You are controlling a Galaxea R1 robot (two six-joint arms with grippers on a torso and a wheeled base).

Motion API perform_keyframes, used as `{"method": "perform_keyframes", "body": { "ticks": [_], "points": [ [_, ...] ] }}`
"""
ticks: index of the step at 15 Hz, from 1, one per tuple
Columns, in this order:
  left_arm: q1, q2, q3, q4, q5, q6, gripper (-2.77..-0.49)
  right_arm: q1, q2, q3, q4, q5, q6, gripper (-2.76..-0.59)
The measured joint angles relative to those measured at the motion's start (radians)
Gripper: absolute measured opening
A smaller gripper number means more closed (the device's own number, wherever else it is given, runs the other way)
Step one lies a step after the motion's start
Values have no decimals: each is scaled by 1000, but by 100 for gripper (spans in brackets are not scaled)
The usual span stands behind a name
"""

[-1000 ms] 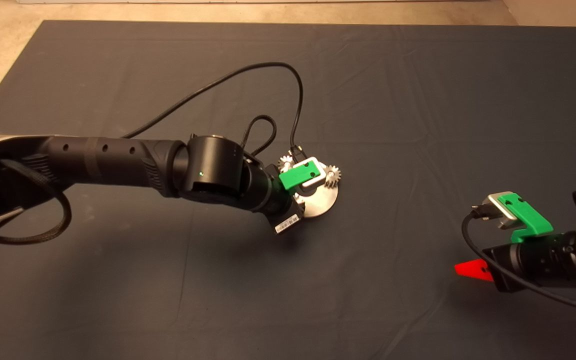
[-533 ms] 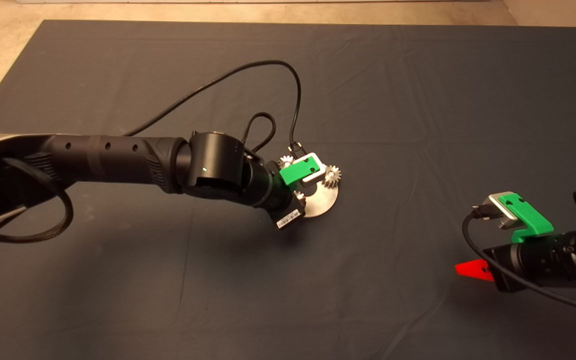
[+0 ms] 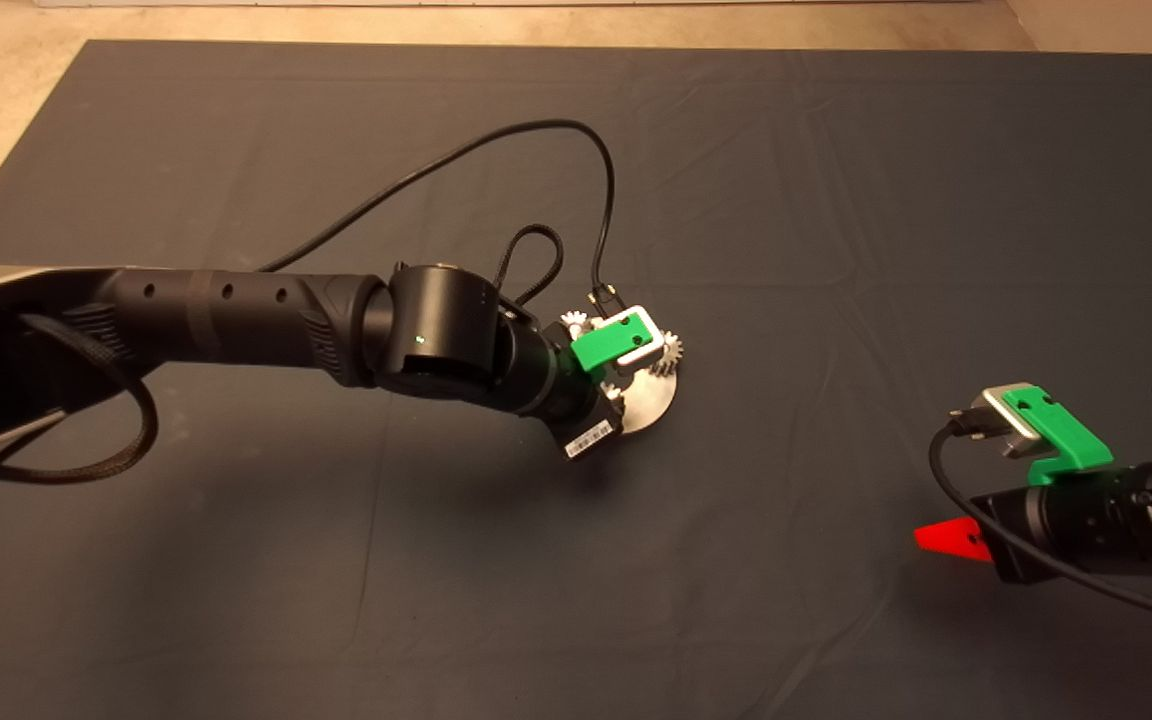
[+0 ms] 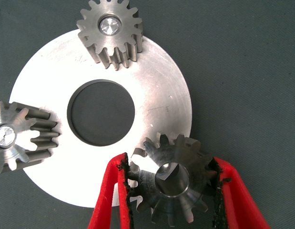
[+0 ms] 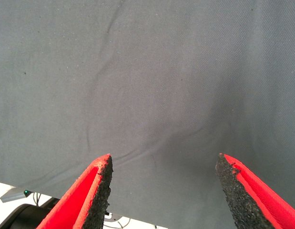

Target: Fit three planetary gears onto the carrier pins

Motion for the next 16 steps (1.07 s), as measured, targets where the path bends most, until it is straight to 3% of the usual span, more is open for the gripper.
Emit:
{"method": "perform_keyframes", "body": {
  "ticks": [4, 10, 16],
  "points": [
    [0, 0, 0, 0, -3, 0, -259, 0, 0, 0, 0, 0, 0, -175],
    [1, 0, -6, 0, -36, 0, -260, 0, 0, 0, 0, 6, 0, -175],
    [5, -1, -8, 0, -42, 0, -260, 0, 0, 0, 0, 7, 0, -175]
  ]
}}
